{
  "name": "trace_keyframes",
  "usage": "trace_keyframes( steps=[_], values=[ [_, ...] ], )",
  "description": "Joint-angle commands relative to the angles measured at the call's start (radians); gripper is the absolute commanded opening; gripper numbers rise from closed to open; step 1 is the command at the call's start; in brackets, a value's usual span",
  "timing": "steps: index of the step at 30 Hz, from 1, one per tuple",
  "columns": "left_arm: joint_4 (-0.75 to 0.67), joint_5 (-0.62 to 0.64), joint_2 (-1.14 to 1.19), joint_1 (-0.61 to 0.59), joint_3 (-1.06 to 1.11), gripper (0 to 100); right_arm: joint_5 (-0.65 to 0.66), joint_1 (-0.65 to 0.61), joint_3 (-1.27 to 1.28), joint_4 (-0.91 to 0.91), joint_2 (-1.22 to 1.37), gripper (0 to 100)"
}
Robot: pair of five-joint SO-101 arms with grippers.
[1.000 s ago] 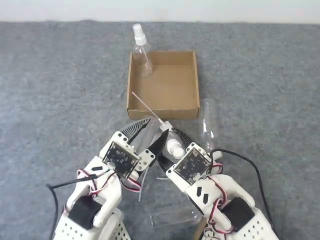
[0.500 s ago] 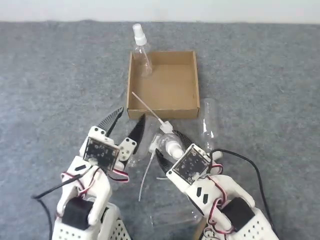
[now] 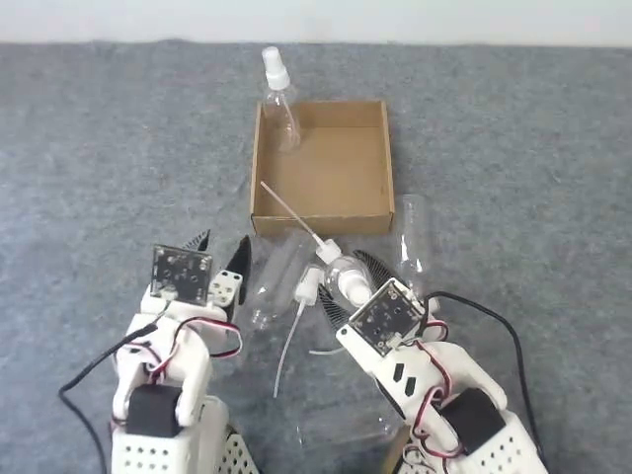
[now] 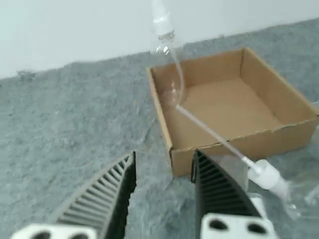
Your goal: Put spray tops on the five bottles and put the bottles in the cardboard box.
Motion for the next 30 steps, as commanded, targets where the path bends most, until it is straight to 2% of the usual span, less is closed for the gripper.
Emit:
trace_keyframes(
  steps=[1,6,12,25,30],
  values=[
    [0.0,0.02,-0.014,-0.038,-0.008,17,-0.008,0.035,-0.032,-0.002,-0.028,7.9],
    [0.0,0.02,-0.014,-0.051,-0.005,17,-0.064,0.099,-0.103,0.004,-0.022,7.9],
    [0.0,0.018,-0.015,-0.051,0.004,17,-0.078,0.097,-0.239,-0.005,0.053,7.9],
    [-0.006,0.015,-0.015,-0.051,0.004,17,-0.08,0.097,-0.629,-0.007,0.524,7.9],
    [-0.035,0.015,-0.015,-0.052,0.019,17,-0.078,0.101,-0.71,-0.077,0.691,7.9]
  ],
)
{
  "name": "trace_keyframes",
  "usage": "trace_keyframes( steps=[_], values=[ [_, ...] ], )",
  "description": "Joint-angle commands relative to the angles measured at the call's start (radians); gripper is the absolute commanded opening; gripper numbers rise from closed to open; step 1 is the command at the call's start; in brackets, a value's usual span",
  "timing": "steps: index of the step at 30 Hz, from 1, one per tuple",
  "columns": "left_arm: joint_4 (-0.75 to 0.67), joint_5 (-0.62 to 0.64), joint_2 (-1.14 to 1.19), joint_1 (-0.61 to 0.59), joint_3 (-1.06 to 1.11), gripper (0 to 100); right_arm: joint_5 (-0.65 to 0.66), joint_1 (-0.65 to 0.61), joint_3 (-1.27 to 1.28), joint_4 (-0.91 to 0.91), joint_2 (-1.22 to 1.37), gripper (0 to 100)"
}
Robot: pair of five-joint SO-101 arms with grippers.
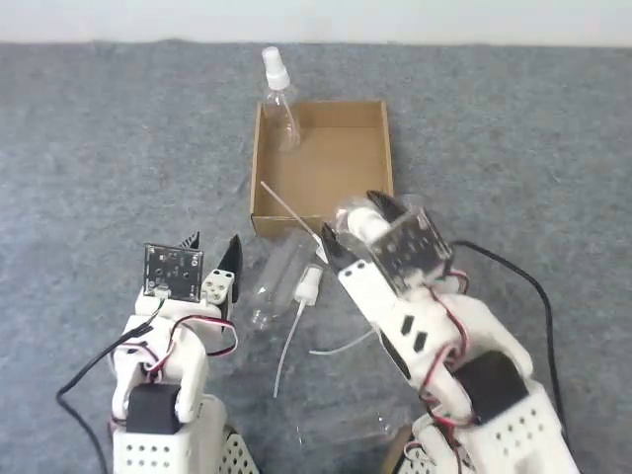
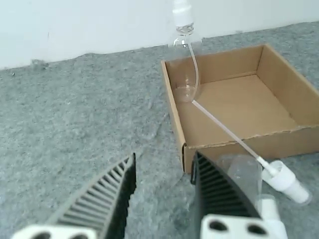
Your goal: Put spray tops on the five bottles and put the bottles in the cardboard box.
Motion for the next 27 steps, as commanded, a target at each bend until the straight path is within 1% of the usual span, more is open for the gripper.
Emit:
trace_keyframes(
  steps=[1,10,27],
  values=[
    [-0.034,0.008,-0.015,-0.008,-0.005,17,-0.006,0.015,-0.109,-0.077,0.127,7.9],
    [-0.034,0.006,-0.015,-0.008,-0.007,17,-0.008,0.012,-0.222,-0.189,0.432,7.9],
    [-0.034,0.006,-0.015,-0.009,-0.008,17,-0.005,0.016,-0.6,-0.196,0.931,7.9]
  ],
)
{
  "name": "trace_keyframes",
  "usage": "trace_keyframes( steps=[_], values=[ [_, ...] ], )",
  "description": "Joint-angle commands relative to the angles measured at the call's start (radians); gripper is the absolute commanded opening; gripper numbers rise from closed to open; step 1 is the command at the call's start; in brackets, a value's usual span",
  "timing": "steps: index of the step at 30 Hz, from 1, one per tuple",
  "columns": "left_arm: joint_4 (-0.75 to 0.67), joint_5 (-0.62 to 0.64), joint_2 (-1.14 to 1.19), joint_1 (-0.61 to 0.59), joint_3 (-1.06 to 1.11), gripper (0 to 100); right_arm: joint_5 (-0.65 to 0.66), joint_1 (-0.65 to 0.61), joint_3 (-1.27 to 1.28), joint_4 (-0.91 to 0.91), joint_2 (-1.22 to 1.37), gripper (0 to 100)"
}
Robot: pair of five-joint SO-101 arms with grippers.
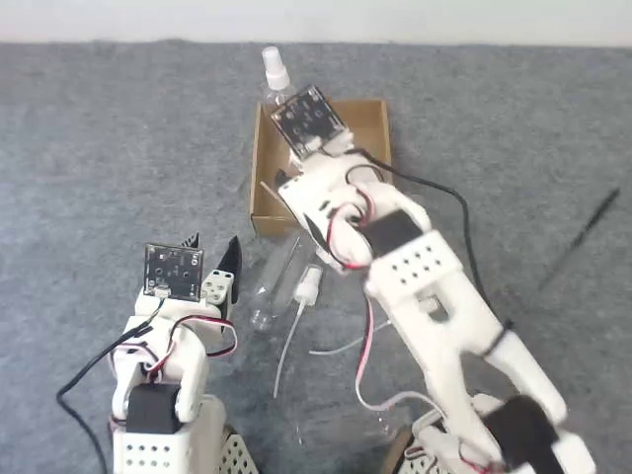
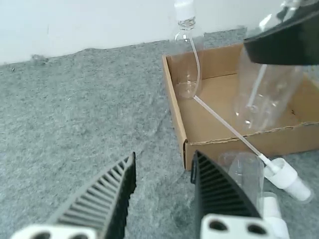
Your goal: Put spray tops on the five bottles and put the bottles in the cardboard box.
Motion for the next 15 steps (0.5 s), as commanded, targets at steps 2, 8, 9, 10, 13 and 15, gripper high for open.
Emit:
trace_keyframes(
  steps=[2,8,9,10,13,15],
  values=[
    [-0.034,0.006,-0.015,-0.005,-0.015,17,-0.005,0.015,-0.152,-0.028,0.071,7.9],
    [-0.034,0.006,-0.015,-0.005,-0.015,17,-0.005,0.015,-0.259,-0.028,0.202,7.9],
    [-0.034,0.006,-0.015,-0.005,-0.015,17,-0.005,0.015,-0.279,-0.028,0.222,7.9],
    [-0.034,0.006,-0.015,-0.005,-0.015,17,-0.005,0.016,-0.298,-0.028,0.242,7.9],
    [-0.034,0.006,-0.015,-0.014,-0.015,17,-0.005,0.016,-0.347,-0.021,0.292,7.9],
    [-0.035,0.006,-0.015,-0.046,-0.016,17,-0.005,0.016,-0.374,-0.021,0.318,7.9]
  ],
)
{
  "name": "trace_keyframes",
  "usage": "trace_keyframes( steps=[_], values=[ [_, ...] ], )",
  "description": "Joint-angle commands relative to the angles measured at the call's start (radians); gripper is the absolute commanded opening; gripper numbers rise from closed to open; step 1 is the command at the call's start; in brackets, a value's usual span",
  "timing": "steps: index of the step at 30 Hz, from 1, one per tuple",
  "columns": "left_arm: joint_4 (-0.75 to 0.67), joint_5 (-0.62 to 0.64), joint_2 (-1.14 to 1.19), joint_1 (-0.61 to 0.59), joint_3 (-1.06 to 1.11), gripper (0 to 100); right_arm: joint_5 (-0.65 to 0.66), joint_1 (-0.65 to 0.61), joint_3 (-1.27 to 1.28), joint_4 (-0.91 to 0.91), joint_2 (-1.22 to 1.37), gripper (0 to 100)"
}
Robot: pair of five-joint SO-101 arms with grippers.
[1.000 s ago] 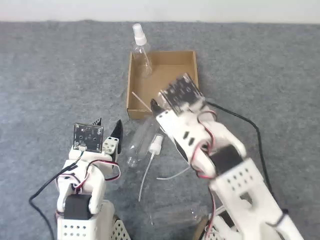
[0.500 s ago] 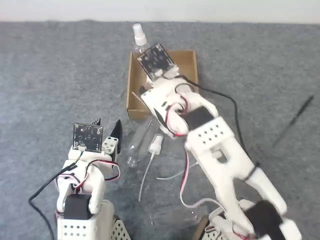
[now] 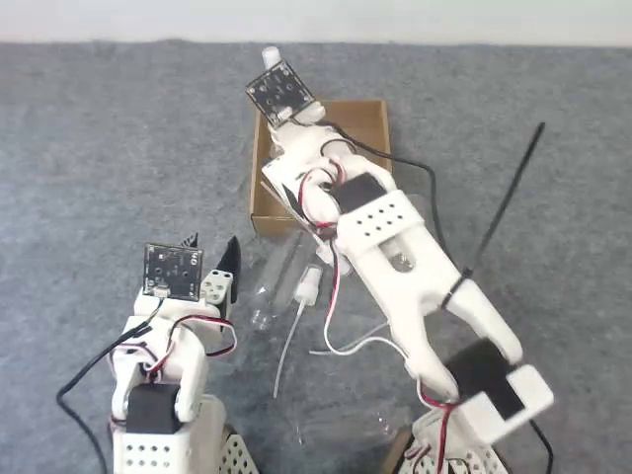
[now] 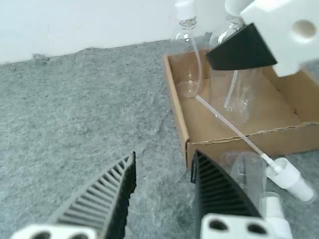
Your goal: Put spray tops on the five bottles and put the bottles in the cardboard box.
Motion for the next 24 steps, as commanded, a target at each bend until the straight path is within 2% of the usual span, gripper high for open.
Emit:
trace_keyframes(
  steps=[1,24],
  values=[
    [-0.037,0.006,-0.015,-0.051,-0.016,17,-0.003,0.015,-0.114,-0.019,0.004,7.9],
    [-0.051,0.006,-0.015,-0.063,-0.015,17,0.052,0.015,-0.21,-0.027,0.131,7.9]
  ],
)
